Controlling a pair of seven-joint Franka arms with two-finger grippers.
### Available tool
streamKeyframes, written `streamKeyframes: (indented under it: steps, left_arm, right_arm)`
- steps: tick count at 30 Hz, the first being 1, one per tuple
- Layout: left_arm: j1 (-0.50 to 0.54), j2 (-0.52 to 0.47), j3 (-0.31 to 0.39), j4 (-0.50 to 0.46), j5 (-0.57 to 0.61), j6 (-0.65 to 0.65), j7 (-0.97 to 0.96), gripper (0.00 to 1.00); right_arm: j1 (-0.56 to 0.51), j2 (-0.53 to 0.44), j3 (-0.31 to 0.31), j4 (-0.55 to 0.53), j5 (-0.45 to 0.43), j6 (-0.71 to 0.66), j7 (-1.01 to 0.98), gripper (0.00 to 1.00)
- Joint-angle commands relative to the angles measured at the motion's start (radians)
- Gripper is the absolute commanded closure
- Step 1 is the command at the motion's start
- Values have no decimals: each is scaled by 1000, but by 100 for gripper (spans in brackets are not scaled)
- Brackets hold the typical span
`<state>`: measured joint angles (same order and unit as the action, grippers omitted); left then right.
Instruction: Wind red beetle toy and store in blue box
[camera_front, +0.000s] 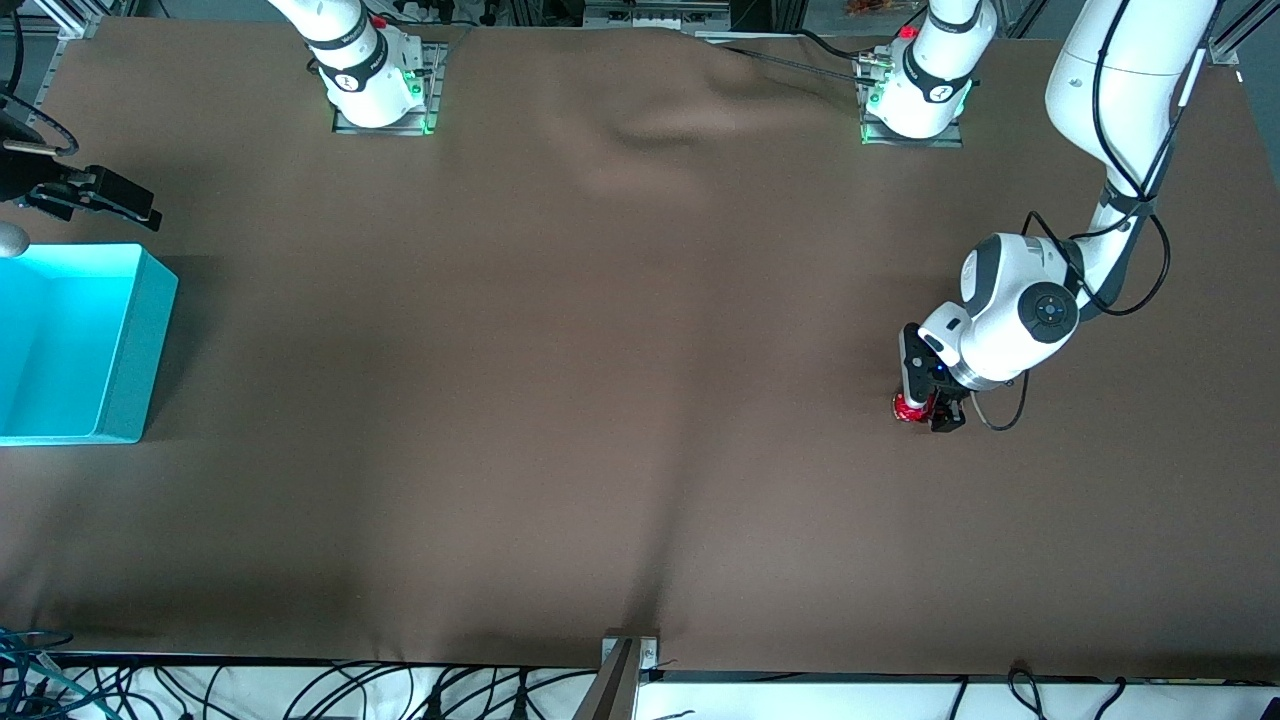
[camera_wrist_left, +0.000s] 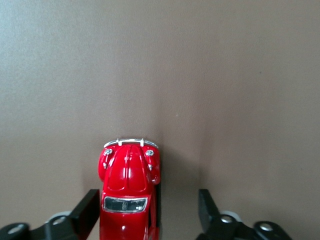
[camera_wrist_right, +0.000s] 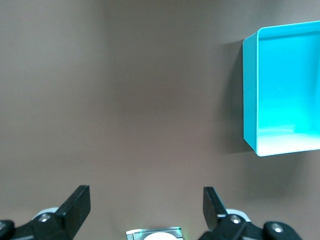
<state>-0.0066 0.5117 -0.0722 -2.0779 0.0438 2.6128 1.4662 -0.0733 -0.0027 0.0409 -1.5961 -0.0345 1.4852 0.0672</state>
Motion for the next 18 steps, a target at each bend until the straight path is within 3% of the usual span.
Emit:
streamKeyframes:
  steps: [1, 3, 5, 8, 18]
  left_arm:
    - [1, 7, 2, 15, 22, 7, 19, 57]
    - [1, 7, 2, 15, 22, 7, 19, 72]
    - [1, 7, 2, 15, 22, 7, 20, 81]
    - [1, 8, 3, 15, 22, 7, 20, 85]
    - [4, 11, 3, 15, 24, 9, 20, 84]
  right_arm:
    - [0, -5, -4, -1, 10, -10, -1, 0]
    - [0, -5, -4, -1, 10, -10, 0, 0]
    - [0, -5, -4, -1, 10, -10, -1, 0]
    - [0, -5, -4, 1, 10, -10, -1, 0]
    - [0, -5, -4, -1, 11, -10, -1, 0]
